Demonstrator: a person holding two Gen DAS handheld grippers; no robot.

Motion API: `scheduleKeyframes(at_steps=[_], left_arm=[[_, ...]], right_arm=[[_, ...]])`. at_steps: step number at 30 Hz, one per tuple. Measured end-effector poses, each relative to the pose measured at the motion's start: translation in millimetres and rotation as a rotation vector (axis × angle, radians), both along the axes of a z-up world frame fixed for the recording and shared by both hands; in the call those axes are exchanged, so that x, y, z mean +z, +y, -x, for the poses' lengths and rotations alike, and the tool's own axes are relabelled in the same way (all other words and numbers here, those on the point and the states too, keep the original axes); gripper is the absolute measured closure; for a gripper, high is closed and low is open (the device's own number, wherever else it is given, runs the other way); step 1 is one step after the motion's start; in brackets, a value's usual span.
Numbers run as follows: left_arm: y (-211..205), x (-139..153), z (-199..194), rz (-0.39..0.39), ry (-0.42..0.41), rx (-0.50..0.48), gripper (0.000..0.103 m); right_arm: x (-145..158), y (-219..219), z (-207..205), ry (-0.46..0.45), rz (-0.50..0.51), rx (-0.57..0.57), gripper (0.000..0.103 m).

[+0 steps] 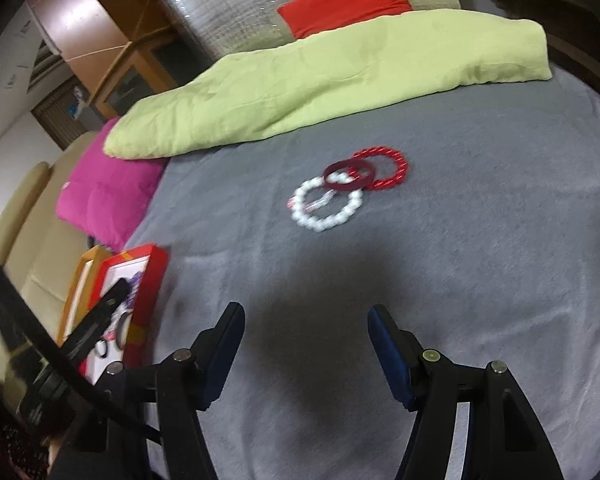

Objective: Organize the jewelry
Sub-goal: 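Lift both open tools away from the tray, then grasp the red bead bracelet and dark red bangle with the right tool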

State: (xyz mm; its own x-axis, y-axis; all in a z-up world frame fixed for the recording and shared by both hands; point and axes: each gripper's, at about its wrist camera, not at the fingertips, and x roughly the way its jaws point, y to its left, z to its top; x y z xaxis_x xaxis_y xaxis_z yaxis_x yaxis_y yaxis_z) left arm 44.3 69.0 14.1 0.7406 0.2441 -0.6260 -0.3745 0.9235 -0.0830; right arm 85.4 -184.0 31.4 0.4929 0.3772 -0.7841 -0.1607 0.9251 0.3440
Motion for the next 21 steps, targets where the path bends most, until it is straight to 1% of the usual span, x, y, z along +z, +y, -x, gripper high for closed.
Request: scheduleKeyframes(at_steps=[2,6,9,10,11,13,15,16,18,19,20,21], left_arm=[[-8.3,2.0,-1.6,0.0,-0.01,-0.039,0.041],[-20.4,-0.2,-10.1,0.012,0.01,-0.102,0.041],[-23.3,-3.4,-14.7,0.033,0.025,-0.13,0.041],[-23.3,-4.0,-16.2,0.041,0.026,-0.135,0.041],[-22.9,-4.5,-17.7,0.049,0.028,-0.137,0.041],[-23.5,-5.4,-18.8,0.058,0.033,-0.136,0.041],[-23.8,-6.4,-20.2,0.063,0.04,-0.143,0.041],[-24.8,-7.3,-21.0,0.062,0.042,-0.147,0.041],[-26.6,-8.3,-22.0,0.06,0.046,-0.154,0.041],[-27.0,-8.7,-22.6,0.058,0.049,-0.156,0.041],[-27.3,-9.0,-22.7,0.055,0.052,-0.156,0.041],[-27.7,-9.5,-22.9,0.051,0.055,-0.156,0.041]], right_arm=[[-1.4,-2.8,-17.4,0.009,0.037,-0.009,0.035],[-3.8,-11.2,-63.5,0.004,0.121,-0.046,0.035],[-7.3,-20.4,-102.2,0.036,0.14,-0.083,0.036],[-8.3,-21.6,-111.9,0.046,0.132,-0.084,0.043],[-9.1,-21.2,-122.1,0.055,0.135,-0.083,0.052],[-10.5,-16.5,-134.7,0.059,0.15,-0.07,0.059],[-14.6,-6.3,-145.0,0.062,0.177,-0.038,0.062],[-19.2,-1.8,-148.7,0.07,0.193,-0.025,0.065],[-23.9,4.3,-151.3,0.054,0.244,-0.018,0.069],[-24.3,5.7,-151.8,0.046,0.259,-0.018,0.079],[-23.9,4.4,-151.5,0.054,0.234,-0.014,0.101],[-24.0,2.8,-149.9,0.074,0.196,-0.003,0.103]])
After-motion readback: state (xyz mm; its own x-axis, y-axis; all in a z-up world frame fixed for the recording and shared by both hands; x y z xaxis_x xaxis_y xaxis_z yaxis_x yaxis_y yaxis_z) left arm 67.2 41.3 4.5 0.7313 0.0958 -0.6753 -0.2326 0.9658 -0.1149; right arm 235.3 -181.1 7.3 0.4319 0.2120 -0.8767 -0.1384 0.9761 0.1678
